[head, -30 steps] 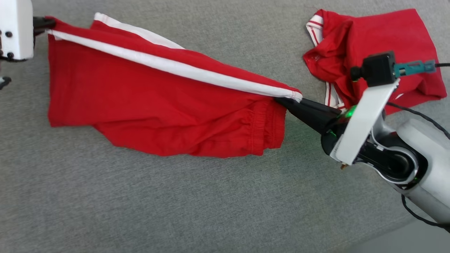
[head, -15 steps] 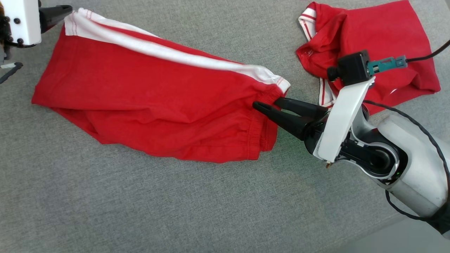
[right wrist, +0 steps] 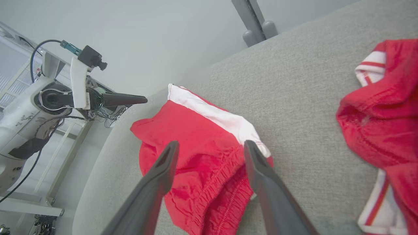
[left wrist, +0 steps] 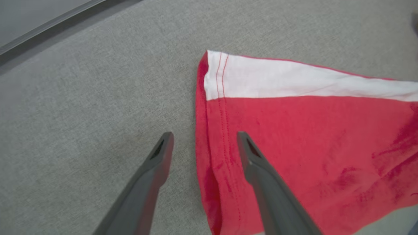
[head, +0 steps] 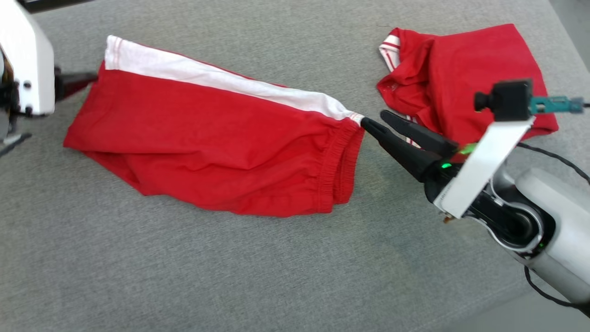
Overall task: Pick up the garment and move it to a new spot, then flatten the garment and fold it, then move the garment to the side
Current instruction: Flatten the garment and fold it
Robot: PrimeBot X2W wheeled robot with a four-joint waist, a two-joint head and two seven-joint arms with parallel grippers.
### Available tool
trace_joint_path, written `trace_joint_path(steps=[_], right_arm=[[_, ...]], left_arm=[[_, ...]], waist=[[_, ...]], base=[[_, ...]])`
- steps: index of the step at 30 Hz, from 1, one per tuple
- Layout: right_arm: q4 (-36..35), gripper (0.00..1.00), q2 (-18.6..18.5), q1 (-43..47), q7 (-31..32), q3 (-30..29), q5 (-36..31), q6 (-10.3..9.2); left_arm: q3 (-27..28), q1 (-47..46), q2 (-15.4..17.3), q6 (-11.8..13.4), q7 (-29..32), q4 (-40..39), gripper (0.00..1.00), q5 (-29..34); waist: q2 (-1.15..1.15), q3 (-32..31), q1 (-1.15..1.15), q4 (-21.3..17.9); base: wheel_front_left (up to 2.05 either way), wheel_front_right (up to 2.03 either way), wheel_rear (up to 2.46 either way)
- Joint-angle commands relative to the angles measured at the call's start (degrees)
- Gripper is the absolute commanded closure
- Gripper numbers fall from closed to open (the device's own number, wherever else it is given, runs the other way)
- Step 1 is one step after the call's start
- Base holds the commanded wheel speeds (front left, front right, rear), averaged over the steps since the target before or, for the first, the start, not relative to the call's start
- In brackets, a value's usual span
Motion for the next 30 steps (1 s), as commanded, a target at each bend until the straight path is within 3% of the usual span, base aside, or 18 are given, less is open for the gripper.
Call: trace_joint_path(steps=[1,11,17,18,19,20,21,30], right_arm=[[-0.8,0.0,-1.0,1.5,-1.5,-0.3,0.3,0.0],[-3.6,0.0,-5.2,6.1,-7.4,-1.8,0.7,0.0],[-4.4,0.0,-7.1,9.0,-9.8,-2.4,1.5,0.0],[-4.4,0.0,-7.3,9.3,-10.1,-2.5,1.6,0.0],[-4.4,0.0,-7.3,9.3,-10.1,-2.5,1.6,0.0],[-4.5,0.0,-7.3,9.8,-10.5,-2.4,1.6,0.0],[-4.5,0.0,-7.2,10.0,-10.7,-2.4,1.6,0.0],[-3.5,0.0,-6.8,10.5,-11.0,-1.9,1.5,0.0]], left_arm=[[-0.3,1.5,0.8,-0.3,0.4,0.1,0.0,-0.4],[-0.3,5.9,2.7,0.8,1.5,1.2,0.0,-2.4],[-0.6,7.6,1.7,-0.3,4.5,-1.6,0.0,-5.6],[-0.7,7.4,2.1,-0.4,4.2,-2.1,0.08,-5.0],[-0.7,7.4,2.1,-0.4,4.2,-2.1,0.08,-5.0],[-1.2,7.0,2.7,-0.4,3.8,-2.5,0.71,-4.0],[-1.4,6.9,2.7,-0.4,3.8,-2.5,1.0,-3.7],[-1.3,8.1,2.8,0.1,1.0,-0.6,1.0,-3.0]], waist=[[0.0,0.1,0.0,-0.8],[0.0,1.4,0.0,-4.4],[0.0,1.4,0.0,-5.2],[0.0,1.4,0.0,-5.3],[0.0,1.4,0.0,-5.3],[0.0,1.4,0.0,-5.5],[0.0,1.4,0.0,-5.5],[0.0,-1.3,0.0,-3.8]], base=[[0.0,0.0,0.0],[0.0,0.0,0.0],[0.0,0.0,0.0],[0.0,0.0,0.0],[0.0,0.0,0.0],[0.0,0.0,0.0],[0.0,0.0,0.0],[0.0,0.0,0.0]])
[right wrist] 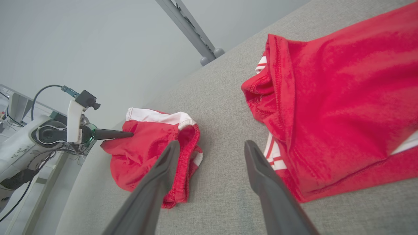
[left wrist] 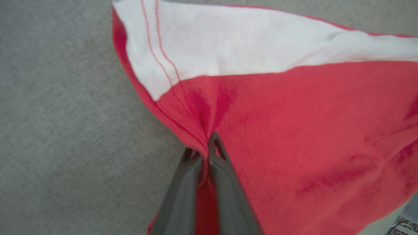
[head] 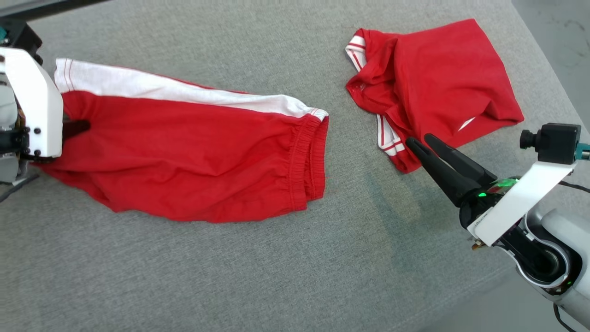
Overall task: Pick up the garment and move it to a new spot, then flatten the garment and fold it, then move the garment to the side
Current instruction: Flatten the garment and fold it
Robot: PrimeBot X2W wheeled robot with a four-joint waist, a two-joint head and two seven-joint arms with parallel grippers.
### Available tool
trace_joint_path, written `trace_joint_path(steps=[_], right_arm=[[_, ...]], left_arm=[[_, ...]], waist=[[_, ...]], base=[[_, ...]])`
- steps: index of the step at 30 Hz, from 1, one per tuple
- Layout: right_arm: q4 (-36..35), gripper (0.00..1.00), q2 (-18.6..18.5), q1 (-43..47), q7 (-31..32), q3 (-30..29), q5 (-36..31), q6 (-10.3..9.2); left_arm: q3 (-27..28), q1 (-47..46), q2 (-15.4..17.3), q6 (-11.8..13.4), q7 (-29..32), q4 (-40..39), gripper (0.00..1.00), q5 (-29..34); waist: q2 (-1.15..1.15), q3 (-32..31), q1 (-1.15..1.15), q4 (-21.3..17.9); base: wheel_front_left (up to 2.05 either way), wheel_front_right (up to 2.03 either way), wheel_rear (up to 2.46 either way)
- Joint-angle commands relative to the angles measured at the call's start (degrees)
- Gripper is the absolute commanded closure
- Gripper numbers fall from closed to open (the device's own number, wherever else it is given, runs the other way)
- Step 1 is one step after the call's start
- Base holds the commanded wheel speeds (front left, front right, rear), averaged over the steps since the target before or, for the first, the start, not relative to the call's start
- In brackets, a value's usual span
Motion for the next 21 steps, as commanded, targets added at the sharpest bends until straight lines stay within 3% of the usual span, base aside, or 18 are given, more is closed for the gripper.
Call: trace_joint_path(steps=[1,11,20,21], right_arm=[[0.1,0.0,0.1,0.5,-0.1,0.1,0.2,0.0],[1.7,0.0,-0.5,2.4,1.4,1.3,1.2,0.0],[2.2,0.0,-1.3,4.1,1.8,1.6,2.5,0.0],[2.2,0.0,-1.3,4.1,1.9,1.7,2.5,0.0]], left_arm=[[0.2,1.0,0.5,0.0,-0.1,0.3,1.0,-0.4],[-0.5,8.6,1.7,1.4,3.8,-2.7,1.0,-5.4],[0.2,17.3,3.6,4.1,0.7,-6.0,1.0,-8.5],[0.3,18.0,3.7,4.4,-0.1,-5.9,0.21,-8.4]], waist=[[0.0,-1.8,0.0,1.2],[0.0,-10.2,0.0,7.0],[0.0,-14.0,0.0,10.2],[0.0,-14.3,0.0,10.4]], base=[[0.0,0.0,0.0],[0.0,0.0,0.0],[0.0,0.0,0.0],[0.0,0.0,0.0]])
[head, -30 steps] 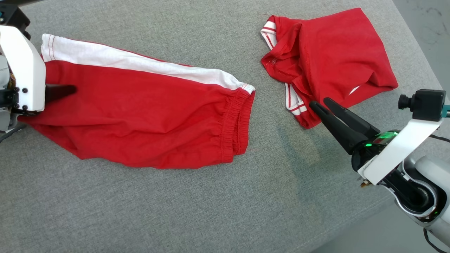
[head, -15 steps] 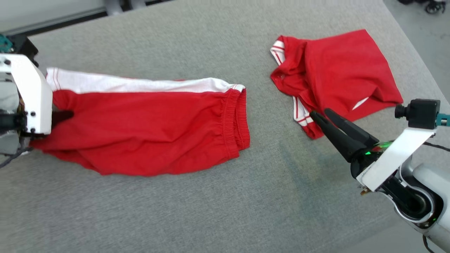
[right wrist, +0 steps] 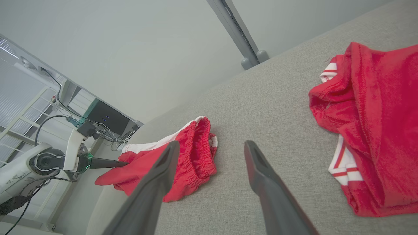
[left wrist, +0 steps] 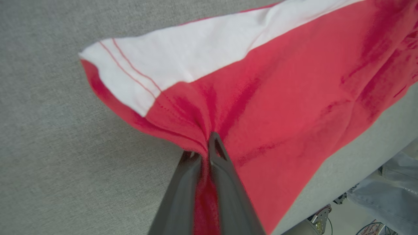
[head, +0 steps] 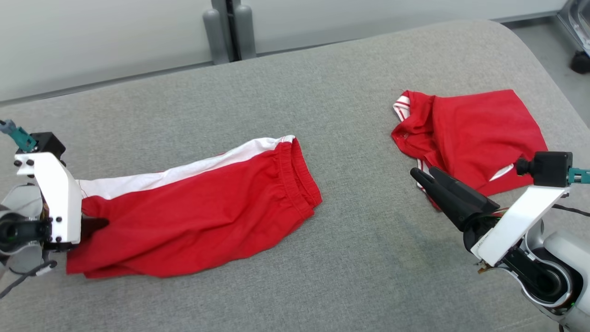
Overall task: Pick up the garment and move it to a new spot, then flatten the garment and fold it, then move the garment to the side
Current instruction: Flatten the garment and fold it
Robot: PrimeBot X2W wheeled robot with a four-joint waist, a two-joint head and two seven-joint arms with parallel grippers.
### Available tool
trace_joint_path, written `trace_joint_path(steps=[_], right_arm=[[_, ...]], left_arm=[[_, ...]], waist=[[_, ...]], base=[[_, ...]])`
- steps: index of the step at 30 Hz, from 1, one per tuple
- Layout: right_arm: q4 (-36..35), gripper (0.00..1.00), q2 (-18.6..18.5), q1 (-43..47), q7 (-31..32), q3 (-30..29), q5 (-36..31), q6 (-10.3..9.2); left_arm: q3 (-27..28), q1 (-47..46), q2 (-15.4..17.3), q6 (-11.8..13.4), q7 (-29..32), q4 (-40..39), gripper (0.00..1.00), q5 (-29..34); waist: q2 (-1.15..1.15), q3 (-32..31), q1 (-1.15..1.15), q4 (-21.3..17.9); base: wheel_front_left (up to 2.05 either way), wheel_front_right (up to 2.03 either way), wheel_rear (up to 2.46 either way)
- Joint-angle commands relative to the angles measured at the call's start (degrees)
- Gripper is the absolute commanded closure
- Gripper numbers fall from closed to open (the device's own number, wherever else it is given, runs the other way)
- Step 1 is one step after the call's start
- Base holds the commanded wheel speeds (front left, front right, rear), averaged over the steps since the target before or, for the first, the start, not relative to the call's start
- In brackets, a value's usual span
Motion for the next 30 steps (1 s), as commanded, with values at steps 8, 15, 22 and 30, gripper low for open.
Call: trace_joint_path(steps=[8,15,22,30], right_arm=[[0.4,0.0,0.2,1.1,-0.4,0.3,-0.6,0.0],[3.4,0.0,0.6,1.4,-5.6,-0.8,-4.6,0.0],[9.7,0.0,3.0,3.4,-10.4,-6.3,-13.3,0.0],[11.8,0.0,11.9,12.7,-10.7,-22.6,-26.8,0.0]], left_arm=[[0.8,2.8,0.3,-0.3,-6.3,0.6,0.0,1.8],[4.0,2.3,1.8,-0.3,-23.9,-2.2,0.0,8.8],[9.0,10.0,3.1,6.8,-44.8,-9.7,0.0,12.7],[14.0,23.8,1.8,17.3,-63.3,-20.4,0.0,13.8]], waist=[[0.0,-3.3,0.0,2.5],[0.0,-5.9,0.0,4.5],[0.0,-9.1,0.0,6.9],[0.0,-10.7,0.0,9.7]], base=[[0.0,0.0,0.0],[0.0,0.0,0.0],[0.0,0.0,0.0],[0.0,0.0,0.0]])
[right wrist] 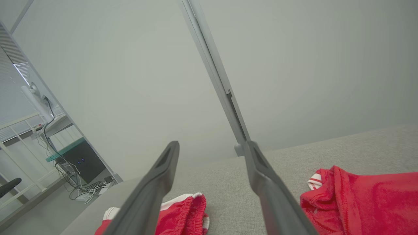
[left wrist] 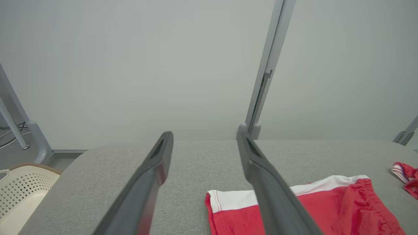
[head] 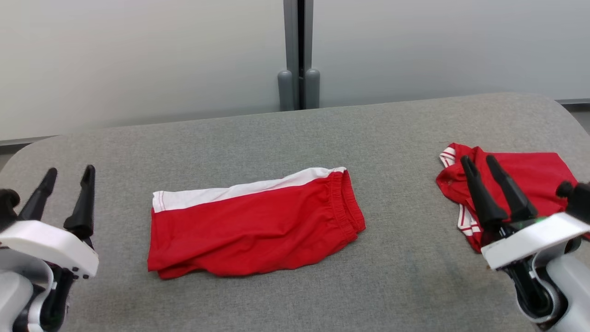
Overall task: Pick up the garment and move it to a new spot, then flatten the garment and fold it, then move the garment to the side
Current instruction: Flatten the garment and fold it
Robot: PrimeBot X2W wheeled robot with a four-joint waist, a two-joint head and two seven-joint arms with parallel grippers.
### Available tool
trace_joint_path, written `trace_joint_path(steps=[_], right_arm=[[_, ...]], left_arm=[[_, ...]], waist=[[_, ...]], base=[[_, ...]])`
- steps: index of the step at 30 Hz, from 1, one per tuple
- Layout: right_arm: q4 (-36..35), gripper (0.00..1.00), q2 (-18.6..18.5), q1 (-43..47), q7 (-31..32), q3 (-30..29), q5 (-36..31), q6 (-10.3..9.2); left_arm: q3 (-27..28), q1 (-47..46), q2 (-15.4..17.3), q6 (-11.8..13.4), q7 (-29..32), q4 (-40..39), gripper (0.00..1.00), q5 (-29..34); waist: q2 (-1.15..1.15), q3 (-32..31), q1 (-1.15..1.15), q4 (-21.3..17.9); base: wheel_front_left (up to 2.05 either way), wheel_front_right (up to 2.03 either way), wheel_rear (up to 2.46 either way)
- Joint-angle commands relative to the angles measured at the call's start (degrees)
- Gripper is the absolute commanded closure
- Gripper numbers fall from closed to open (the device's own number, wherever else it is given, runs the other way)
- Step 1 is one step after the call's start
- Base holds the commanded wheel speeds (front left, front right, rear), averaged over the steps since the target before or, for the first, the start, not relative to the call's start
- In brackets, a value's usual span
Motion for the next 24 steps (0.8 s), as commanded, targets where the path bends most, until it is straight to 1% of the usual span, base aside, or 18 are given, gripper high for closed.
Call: trace_joint_path(steps=[1,3,5,7,9,12,15,17,20,24], right_arm=[[0.1,0.0,0.8,1.6,-0.1,-1.0,-0.8,0.0],[-0.1,0.0,2.5,4.0,0.0,-4.3,-4.2,0.0],[0.2,0.0,4.5,6.8,-0.1,-8.0,-7.5,0.0],[0.4,0.0,6.8,9.1,-0.1,-11.9,-10.4,0.0],[0.6,0.0,8.8,11.1,-0.1,-15.6,-13.7,0.0],[1.8,0.0,11.6,14.0,-0.1,-18.7,-19.0,0.0],[2.9,0.0,13.8,15.6,0.0,-20.1,-22.4,0.0],[3.7,0.0,15.3,15.6,1.0,-20.8,-24.1,0.0],[5.4,0.0,17.3,13.6,4.6,-20.9,-26.1,0.0],[9.3,0.0,19.6,9.1,10.4,-21.3,-27.8,0.0]], left_arm=[[0.6,1.3,-0.3,0.6,-0.7,-0.7,0.0,0.4],[2.2,3.7,-0.9,2.4,-1.8,-2.6,0.0,2.0],[4.4,6.6,-3.0,3.7,-2.2,-4.4,0.0,3.8],[7.9,9.4,-5.4,4.6,-2.2,-6.5,0.0,7.3],[10.1,12.9,-7.9,4.4,-2.3,-7.7,0.0,11.0],[12.7,16.0,-11.6,4.5,-2.3,-7.9,0.0,16.3],[14.8,19.0,-15.4,3.3,-2.2,-8.2,0.0,20.2],[15.8,20.4,-17.2,2.1,-2.2,-7.9,0.0,22.2],[16.4,21.6,-19.3,0.2,-2.2,-6.7,0.0,23.9],[16.3,20.6,-21.3,-2.0,-2.2,-5.1,0.0,25.4]], waist=[[0.0,-0.3,0.0,0.9],[0.0,-0.4,0.0,1.7],[0.0,-0.6,0.0,2.4],[0.0,-0.8,0.0,3.1],[0.0,-0.9,0.0,3.9],[0.0,-1.3,0.0,5.1],[0.0,-1.5,0.0,6.2],[0.0,-1.5,0.0,6.8],[0.0,-1.4,0.0,7.7],[0.0,-0.7,0.0,9.2]], base=[[0.0,0.0,0.0],[0.0,0.0,0.0],[0.0,0.0,0.0],[0.0,0.0,0.0],[0.0,0.0,0.0],[0.0,0.0,0.0],[0.0,0.0,0.0],[0.0,0.0,0.0],[0.0,0.0,0.0],[0.0,0.0,0.0]])
